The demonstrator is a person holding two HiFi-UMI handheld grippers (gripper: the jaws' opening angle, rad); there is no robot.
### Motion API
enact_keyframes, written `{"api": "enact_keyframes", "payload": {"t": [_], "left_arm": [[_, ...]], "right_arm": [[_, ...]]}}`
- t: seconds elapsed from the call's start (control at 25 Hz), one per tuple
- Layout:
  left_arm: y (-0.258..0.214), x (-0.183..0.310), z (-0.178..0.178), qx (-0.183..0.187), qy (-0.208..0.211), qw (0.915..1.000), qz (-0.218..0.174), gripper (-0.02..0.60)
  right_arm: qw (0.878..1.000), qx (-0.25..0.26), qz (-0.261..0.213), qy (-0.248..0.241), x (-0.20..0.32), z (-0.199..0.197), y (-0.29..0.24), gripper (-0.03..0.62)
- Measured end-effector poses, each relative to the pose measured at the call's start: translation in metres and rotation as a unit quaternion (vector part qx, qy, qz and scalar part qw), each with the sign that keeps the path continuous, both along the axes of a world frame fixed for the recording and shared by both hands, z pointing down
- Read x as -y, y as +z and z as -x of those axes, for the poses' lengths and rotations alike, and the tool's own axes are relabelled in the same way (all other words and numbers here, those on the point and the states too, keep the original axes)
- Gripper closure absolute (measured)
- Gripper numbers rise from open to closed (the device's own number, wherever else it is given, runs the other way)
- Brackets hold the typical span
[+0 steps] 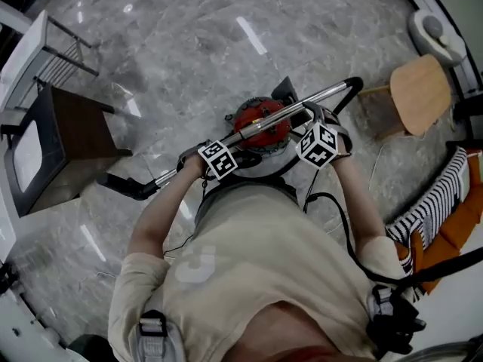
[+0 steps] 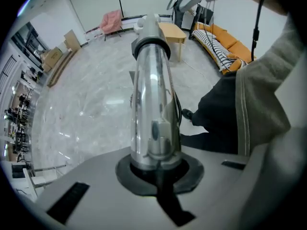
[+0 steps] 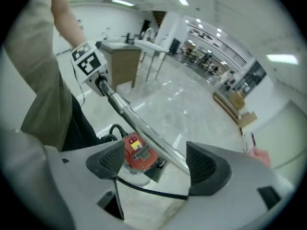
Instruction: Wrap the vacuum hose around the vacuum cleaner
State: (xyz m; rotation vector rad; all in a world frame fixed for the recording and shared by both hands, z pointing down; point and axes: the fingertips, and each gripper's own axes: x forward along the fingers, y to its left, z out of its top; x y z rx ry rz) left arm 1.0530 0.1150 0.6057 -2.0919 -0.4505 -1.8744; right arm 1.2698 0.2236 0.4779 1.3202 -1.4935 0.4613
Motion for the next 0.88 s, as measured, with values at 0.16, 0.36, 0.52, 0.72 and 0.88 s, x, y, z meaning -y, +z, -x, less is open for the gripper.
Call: {"api": "enact_keyframes", "payload": {"t": [0.16, 0.36, 0.52, 0.72, 0.88], "left_arm": [[-0.003, 0.026, -0.022, -0.022, -0.019, 0.9989, 0.036, 0.574], [0.003, 0.046, -0.038, -0.009, -0.059, 0.9960, 0.066, 0.574], [0.023, 0.069, -0.023, 0.025, -0.115, 0.9908, 0.067, 0.573], [0.030, 0.092, 0.018, 0.072, -0.220, 0.9713, 0.055, 0.573], [0.029, 0.088, 0.066, 0.122, -0.305, 0.9433, 0.046, 0.572]], "right_arm": [[0.983, 0.118, -0.038, 0.134, -0.022, 0.031, 0.009, 0.201], [0.952, 0.195, -0.059, 0.229, -0.045, 0.063, 0.016, 0.400], [0.951, 0.194, -0.060, 0.232, -0.056, 0.064, 0.020, 0.567], [0.948, 0.227, -0.056, 0.216, -0.072, 0.063, 0.032, 0.568], [0.946, 0.258, -0.056, 0.186, -0.082, 0.054, 0.041, 0.568]]}}
